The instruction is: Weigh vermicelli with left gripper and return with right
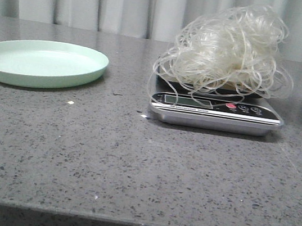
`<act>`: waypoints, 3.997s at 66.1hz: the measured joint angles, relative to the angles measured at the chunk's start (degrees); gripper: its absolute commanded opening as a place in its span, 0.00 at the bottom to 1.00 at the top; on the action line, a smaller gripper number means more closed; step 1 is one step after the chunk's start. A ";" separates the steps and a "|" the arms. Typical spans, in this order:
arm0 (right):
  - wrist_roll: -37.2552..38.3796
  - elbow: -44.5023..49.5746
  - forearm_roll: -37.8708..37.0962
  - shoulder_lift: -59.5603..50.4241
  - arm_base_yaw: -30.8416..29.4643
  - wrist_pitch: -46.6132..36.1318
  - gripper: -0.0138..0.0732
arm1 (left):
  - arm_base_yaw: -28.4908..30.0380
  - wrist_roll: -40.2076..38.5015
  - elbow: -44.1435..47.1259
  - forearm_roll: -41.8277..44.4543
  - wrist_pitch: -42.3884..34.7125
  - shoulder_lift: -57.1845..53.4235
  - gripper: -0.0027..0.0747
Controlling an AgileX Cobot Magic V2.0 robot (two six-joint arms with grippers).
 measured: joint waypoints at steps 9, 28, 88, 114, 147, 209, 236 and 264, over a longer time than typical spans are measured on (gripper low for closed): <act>-3.06 -0.56 3.09 5.96 0.56 3.20 0.87 | 0.00 0.00 0.00 0.00 0.00 0.00 0.21; -6.83 -0.59 4.63 15.25 0.66 6.95 0.87 | 0.00 0.00 0.00 0.00 -0.13 0.00 0.21; -7.63 -2.66 4.53 19.29 0.66 7.98 0.33 | 0.00 0.00 0.00 0.00 -0.37 0.00 0.21; -7.77 -23.63 8.83 17.23 4.77 10.83 0.33 | 0.00 0.00 0.00 0.00 -0.87 0.00 0.21; -7.80 -42.49 10.67 41.20 20.55 9.32 0.33 | 0.00 0.00 0.00 0.00 -4.21 0.00 0.21; -7.89 -42.95 12.07 51.29 23.14 3.89 0.74 | 0.00 0.00 0.00 0.00 -4.21 0.00 0.21; -7.78 -48.19 8.60 48.75 20.82 9.20 0.74 | 0.00 0.00 0.00 0.00 -4.21 0.00 0.21; -7.88 -48.58 5.94 36.98 4.40 16.33 0.33 | 0.00 0.00 0.00 0.00 -4.21 0.00 0.21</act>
